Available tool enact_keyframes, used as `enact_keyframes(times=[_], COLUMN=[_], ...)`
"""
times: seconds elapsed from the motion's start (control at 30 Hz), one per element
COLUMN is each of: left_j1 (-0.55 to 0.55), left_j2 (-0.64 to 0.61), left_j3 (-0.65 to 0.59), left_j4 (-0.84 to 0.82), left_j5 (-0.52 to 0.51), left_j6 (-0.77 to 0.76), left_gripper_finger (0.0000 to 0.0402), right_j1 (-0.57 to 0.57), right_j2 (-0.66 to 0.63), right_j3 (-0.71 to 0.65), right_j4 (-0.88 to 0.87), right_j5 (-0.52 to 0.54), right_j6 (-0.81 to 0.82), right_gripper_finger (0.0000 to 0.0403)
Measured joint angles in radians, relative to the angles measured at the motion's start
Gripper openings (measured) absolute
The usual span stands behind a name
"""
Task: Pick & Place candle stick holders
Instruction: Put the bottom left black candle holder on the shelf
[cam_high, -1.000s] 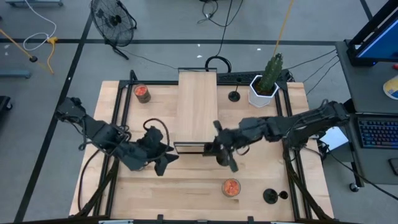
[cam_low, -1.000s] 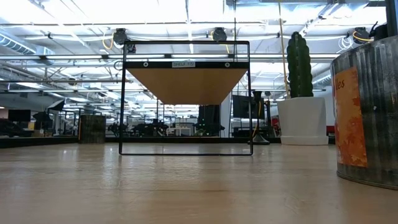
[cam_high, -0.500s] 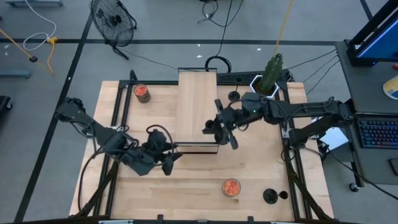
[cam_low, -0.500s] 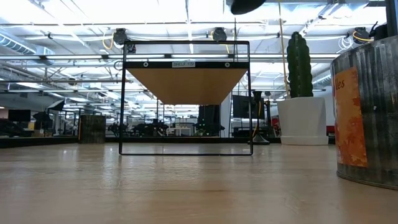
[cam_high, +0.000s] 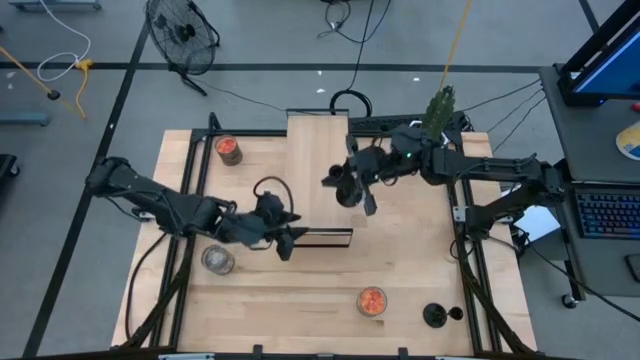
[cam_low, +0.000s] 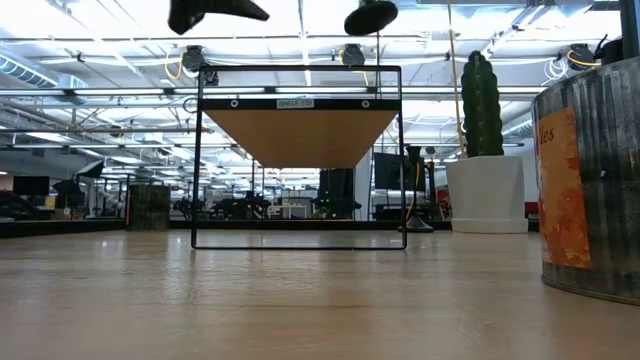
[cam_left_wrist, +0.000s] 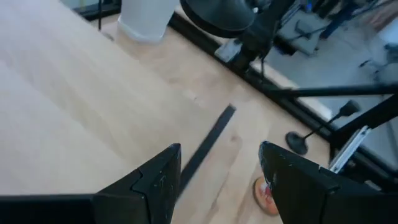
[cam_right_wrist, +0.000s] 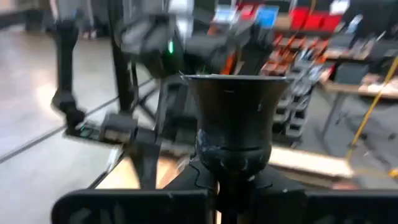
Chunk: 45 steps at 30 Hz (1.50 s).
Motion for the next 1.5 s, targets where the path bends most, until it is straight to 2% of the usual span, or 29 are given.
enact_keyframes(times=[0.2, 0.37, 0.63, 0.8, 1.03, 1.33, 1.5], left_j1=[0.064, 0.109, 0.189, 0.264, 0.357, 0.474, 0.529], left_j2=[-0.102, -0.229, -0.424, -0.516, -0.578, -0.580, -0.580], left_j3=[-0.120, -0.214, -0.331, -0.396, -0.447, -0.447, -0.447], left_j4=[0.126, 0.135, 0.132, 0.131, 0.131, 0.131, 0.131], left_j5=[0.057, 0.068, 0.141, 0.211, 0.324, 0.478, 0.544], left_j6=[0.088, 0.121, 0.198, 0.223, 0.251, 0.321, 0.345], left_gripper_finger=[0.0225, 0.0225, 0.0225, 0.0225, 0.0225, 0.0225, 0.0225], right_j1=[-0.054, -0.108, -0.205, -0.273, -0.328, -0.345, -0.361], right_j2=[0.002, 0.022, 0.138, 0.177, 0.246, 0.348, 0.381], right_j3=[0.000, 0.001, 0.001, 0.000, 0.000, 0.000, 0.000], right_j4=[0.088, 0.180, 0.400, 0.410, 0.474, 0.555, 0.561], right_j5=[-0.001, 0.000, 0.002, 0.005, 0.088, 0.239, 0.289], right_j6=[0.000, 0.005, 0.068, 0.080, 0.095, 0.073, 0.059], right_gripper_finger=[0.0008, 0.0008, 0.0008, 0.0008, 0.0008, 0.0008, 0.0008])
